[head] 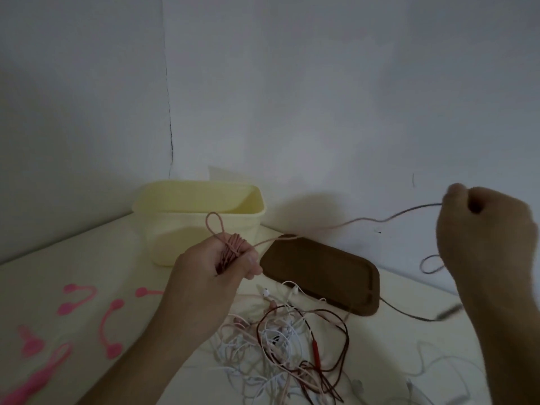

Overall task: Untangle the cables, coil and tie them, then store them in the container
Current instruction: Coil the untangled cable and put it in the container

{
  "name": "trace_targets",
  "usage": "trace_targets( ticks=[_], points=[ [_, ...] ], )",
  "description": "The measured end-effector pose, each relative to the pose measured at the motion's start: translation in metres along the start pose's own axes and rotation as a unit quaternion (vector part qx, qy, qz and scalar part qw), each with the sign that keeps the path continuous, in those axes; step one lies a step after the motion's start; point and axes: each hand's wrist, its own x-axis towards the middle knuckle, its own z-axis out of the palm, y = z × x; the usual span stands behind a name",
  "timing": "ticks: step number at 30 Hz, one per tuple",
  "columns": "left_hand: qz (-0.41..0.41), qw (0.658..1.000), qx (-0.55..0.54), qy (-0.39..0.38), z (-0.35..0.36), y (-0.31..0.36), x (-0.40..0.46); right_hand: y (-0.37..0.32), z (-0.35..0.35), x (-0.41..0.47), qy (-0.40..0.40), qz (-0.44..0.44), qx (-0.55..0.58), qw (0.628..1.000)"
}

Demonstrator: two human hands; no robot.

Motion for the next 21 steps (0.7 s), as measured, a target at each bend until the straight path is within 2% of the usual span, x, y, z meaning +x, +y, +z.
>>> trace_targets(
  ticks=[3,5,6,8,10,11,12,14,16,19,21],
  points=[
    [0.006,1.0,0.002,-0.03,0.004,0.004,-0.005,0.007,0.011,-0.003,-0.084,-0.027,-0.192,0.977],
    [0.02,0.998,0.025,-0.052,0.008,0.006,-0.01,-0.002,0.024,-0.017,-0.17,-0.087,-0.224,0.956],
    [0.03,0.997,0.037,-0.061,0.01,0.006,-0.012,-0.009,0.031,-0.026,-0.216,-0.108,-0.189,0.952],
    [0.049,0.994,0.057,-0.074,0.013,0.005,-0.015,-0.029,0.037,-0.049,-0.33,-0.125,-0.043,0.935],
    [0.051,0.994,0.041,-0.085,0.015,0.005,-0.017,-0.05,0.037,-0.071,-0.48,-0.12,0.092,0.864],
    [0.046,0.995,0.017,-0.09,0.015,0.007,-0.017,-0.054,0.038,-0.079,-0.529,-0.142,0.111,0.829],
    [0.04,0.995,-0.006,-0.092,0.015,0.008,-0.017,-0.055,0.041,-0.084,-0.547,-0.181,0.092,0.812],
    [0.034,0.995,-0.031,-0.09,0.015,0.009,-0.015,-0.05,0.046,-0.082,-0.509,-0.249,0.026,0.824],
    [0.029,0.996,-0.029,-0.08,0.014,0.006,-0.013,-0.042,0.049,-0.078,-0.486,-0.248,0.004,0.838],
    [0.02,0.997,-0.01,-0.08,0.011,0.006,-0.011,-0.037,0.047,-0.074,-0.476,-0.251,0.044,0.841],
    [0.004,0.996,-0.035,-0.083,0.008,0.009,-0.01,-0.033,0.045,-0.066,-0.459,-0.232,0.076,0.854]
  ],
)
